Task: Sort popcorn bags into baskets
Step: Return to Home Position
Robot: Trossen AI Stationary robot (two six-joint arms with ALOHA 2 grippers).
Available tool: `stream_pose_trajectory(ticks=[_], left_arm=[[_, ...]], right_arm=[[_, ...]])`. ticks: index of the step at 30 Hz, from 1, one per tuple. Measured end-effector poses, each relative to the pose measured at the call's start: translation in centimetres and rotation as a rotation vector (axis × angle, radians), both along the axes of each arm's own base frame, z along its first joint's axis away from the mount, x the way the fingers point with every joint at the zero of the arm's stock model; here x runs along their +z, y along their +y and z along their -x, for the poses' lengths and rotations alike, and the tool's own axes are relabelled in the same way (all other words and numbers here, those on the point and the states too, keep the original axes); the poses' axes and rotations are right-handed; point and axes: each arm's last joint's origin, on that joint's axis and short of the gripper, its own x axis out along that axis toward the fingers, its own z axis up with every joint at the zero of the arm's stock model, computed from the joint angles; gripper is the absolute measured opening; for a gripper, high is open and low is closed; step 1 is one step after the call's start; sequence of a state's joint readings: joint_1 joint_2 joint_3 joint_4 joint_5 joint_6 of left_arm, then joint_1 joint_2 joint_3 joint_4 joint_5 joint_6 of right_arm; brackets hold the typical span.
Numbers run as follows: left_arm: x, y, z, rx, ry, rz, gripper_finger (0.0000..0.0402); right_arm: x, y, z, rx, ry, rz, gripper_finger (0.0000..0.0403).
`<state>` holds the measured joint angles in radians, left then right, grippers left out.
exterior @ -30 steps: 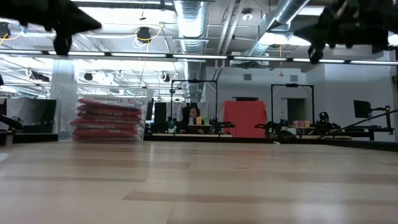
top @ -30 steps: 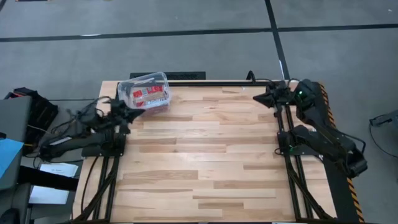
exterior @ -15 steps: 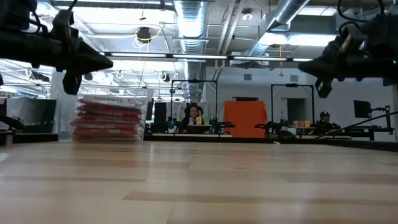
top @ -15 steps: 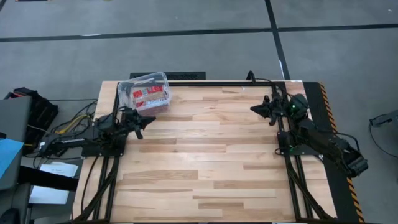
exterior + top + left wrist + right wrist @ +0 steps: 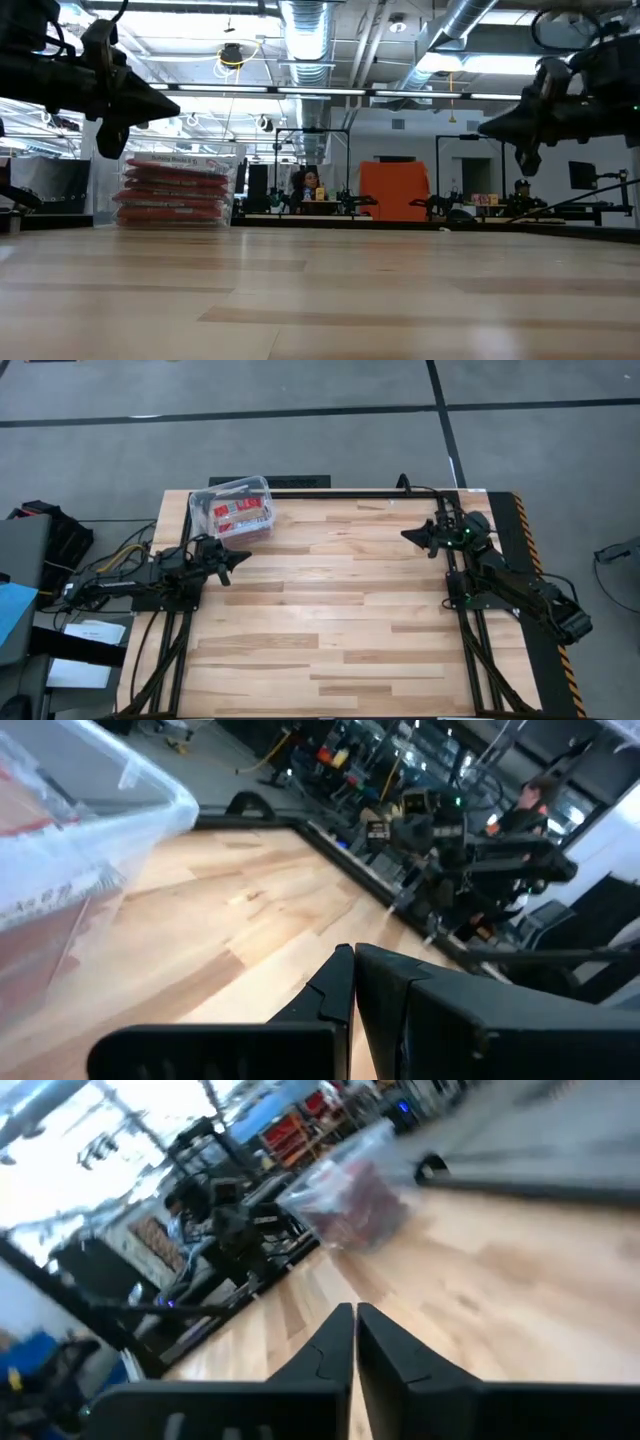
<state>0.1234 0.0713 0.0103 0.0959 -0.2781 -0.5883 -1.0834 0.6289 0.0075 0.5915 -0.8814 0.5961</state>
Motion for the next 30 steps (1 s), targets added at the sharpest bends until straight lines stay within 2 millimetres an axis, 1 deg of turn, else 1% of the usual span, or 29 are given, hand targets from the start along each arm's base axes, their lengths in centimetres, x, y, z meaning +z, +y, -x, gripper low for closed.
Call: stream_pose_trajectory(ticks=[5, 14, 22, 30], left_arm=[[-0.2, 0.0, 0.0, -0.004, 0.035, -0.023, 0.0], [-0.3, 0.0, 0.0, -0.004, 0.043, -0.042, 0.0], [-0.3, 0.0, 0.0, -0.005, 0.043, -0.04, 0.0], [-0.3, 0.0, 0.0, -0.006, 0.044, -0.039, 0.0]], right_arm=[[-1.2, 0.1, -0.1, -0.053, 0.043, -0.227, 0.0063], [-3.1, 0.6, 0.1, -0.057, 0.161, -0.407, 0.0067], [-3.7, 0.9, 0.2, -0.06, 0.204, -0.477, 0.0067], [-3.7, 0.9, 0.2, -0.059, 0.204, -0.475, 0.0067]])
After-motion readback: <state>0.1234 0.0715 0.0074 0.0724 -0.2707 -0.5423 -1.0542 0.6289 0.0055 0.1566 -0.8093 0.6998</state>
